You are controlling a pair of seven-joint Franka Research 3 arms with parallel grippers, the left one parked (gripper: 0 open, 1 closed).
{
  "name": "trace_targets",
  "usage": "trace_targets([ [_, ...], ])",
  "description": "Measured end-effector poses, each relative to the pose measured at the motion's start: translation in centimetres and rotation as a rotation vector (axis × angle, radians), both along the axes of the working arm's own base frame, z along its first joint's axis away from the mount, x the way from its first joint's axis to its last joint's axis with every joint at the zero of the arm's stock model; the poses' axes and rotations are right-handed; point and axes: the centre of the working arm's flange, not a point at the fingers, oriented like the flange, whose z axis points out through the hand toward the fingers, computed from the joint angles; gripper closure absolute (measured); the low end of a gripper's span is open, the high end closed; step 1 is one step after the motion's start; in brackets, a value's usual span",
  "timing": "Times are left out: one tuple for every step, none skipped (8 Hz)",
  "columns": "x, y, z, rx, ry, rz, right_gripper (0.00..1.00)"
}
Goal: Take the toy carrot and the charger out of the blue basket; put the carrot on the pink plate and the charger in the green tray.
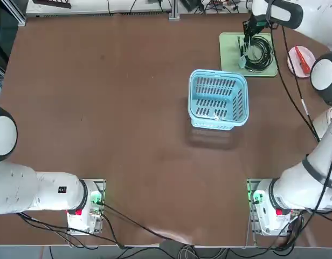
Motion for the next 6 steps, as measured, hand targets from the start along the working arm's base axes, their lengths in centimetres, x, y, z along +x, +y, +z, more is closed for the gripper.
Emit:
trace_targets([
  [0.1, -1.0, -0.4, 0.001, 0.002, 0.011, 0.83],
  [0.2, -1.9, -0.8, 0.002, 0.002, 0.021, 0.67],
  [0.4, -2.4, -1.2, 0.004, -0.003, 0.03, 0.49],
  [0.4, -2.5, -1.3, 0.005, -0.007, 0.033, 0.29],
  [0.5, -2.4, -1.3, 0.006, -0.009, 0.035, 0.11],
  [0.5, -2.3, -1.2, 0.007, -0.01, 0.037, 0.03],
])
